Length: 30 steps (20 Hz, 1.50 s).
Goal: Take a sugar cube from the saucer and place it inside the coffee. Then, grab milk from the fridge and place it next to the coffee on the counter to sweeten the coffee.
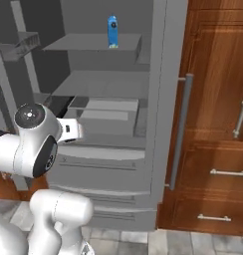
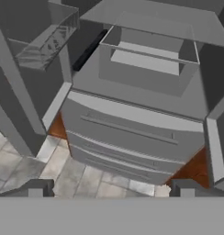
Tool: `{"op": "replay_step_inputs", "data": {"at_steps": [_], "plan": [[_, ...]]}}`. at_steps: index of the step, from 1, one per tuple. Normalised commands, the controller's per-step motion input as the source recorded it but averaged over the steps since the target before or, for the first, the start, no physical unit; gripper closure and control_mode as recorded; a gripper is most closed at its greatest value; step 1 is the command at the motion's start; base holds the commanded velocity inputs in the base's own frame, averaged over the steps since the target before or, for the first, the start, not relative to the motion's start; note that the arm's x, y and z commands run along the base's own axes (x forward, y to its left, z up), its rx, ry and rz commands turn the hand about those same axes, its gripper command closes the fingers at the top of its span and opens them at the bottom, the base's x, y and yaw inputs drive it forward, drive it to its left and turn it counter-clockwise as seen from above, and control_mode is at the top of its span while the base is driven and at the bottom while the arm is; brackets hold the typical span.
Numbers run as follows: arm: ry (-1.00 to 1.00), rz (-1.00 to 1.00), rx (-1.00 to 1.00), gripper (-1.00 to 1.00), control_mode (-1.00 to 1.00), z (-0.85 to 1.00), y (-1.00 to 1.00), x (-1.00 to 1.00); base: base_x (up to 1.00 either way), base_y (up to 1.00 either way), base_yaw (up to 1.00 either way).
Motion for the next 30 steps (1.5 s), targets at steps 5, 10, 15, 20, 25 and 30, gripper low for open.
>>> {"op": "replay_step_inputs", "data": {"at_steps": [5,10,15,20,25,30], "plan": [[0.0,0.0,0.0,-1.0,1.0,0.0,0.0,0.0,0.63,-0.08,0.02],[0.0,0.0,0.0,-1.0,1.0,0.0,0.0,0.0,0.63,-0.1,0.03],[0.0,0.0,0.0,-1.0,1.0,0.0,0.0,0.0,0.62,-0.15,0.0],[0.0,0.0,0.0,-1.0,1.0,0.0,0.0,0.0,0.52,-0.18,0.0],[-0.07,-0.11,0.0,-1.0,-1.0,0.26,0.0,0.07,0.12,-0.06,-0.01],[-0.12,-0.27,0.02,-1.0,-1.0,0.91,0.0,0.0,0.0,0.0,0.0]]}}
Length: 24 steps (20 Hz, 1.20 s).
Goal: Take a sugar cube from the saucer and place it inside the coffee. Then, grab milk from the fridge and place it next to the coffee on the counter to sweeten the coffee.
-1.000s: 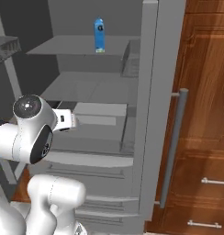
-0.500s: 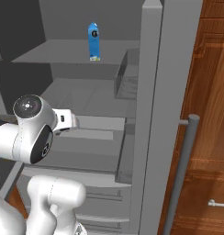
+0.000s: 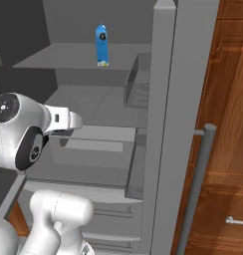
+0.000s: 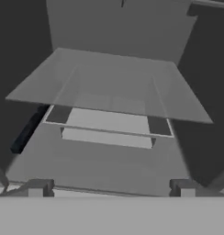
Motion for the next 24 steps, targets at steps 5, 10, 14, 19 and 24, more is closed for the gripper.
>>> {"op": "replay_step_inputs", "data": {"at_steps": [5,10,14,19,24], "plan": [[-0.06,-0.19,0.06,-1.0,-1.0,1.0,-0.01,0.15,0.0,0.0,0.0],[-0.04,-0.08,0.12,-1.0,-1.0,1.0,-0.13,0.32,0.0,0.0,0.0],[0.0,0.0,0.18,-1.0,-1.0,0.72,-0.24,0.32,0.0,0.0,0.0],[-0.07,0.0,-0.01,-1.0,-1.0,0.04,-0.04,0.01,0.0,0.0,0.0],[-0.17,0.0,-0.03,-1.0,-1.0,0.0,-0.1,0.55,0.0,0.0,0.0]]}}
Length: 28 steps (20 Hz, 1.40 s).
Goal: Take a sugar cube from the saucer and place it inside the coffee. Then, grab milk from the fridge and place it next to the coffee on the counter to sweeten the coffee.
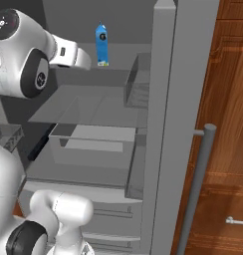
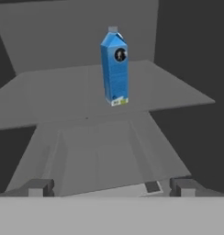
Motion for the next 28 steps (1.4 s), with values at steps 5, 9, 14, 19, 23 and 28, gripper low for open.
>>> {"op": "replay_step_inputs", "data": {"at_steps": [5,9,14,19,23,28], "plan": [[-0.04,0.0,0.0,-1.0,-1.0,0.01,-0.22,0.83,0.0,0.0,0.0],[0.0,0.0,0.01,-1.0,-1.0,0.0,-0.24,0.78,0.0,0.0,0.0],[0.0,0.0,0.01,-1.0,-1.0,0.0,-0.1,0.65,0.0,0.0,0.0],[0.0,0.0,0.0,-1.0,-1.0,-0.03,0.0,0.6,0.0,0.0,0.0],[0.0,0.0,0.0,-1.0,-1.0,0.0,0.0,0.66,0.0,0.0,0.0],[0.0,0.0,0.0,-1.0,-1.0,0.0,0.0,0.58,0.0,0.0,0.0]]}}
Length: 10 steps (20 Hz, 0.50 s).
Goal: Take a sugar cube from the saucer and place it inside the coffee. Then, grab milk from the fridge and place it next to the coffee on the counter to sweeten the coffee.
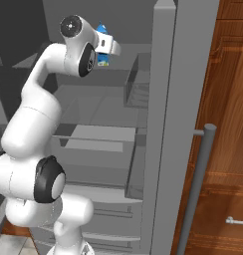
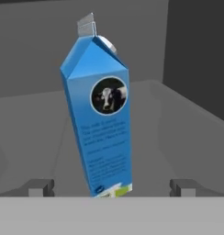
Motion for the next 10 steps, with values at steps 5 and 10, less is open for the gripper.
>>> {"op": "replay_step_inputs", "data": {"at_steps": [5,10], "plan": [[0.0,0.0,0.0,-1.0,-1.0,0.0,0.0,0.39,0.0,0.0,0.0],[0.0,0.0,0.0,-1.0,-1.0,0.0,0.0,0.4,0.0,0.0,0.0]]}}
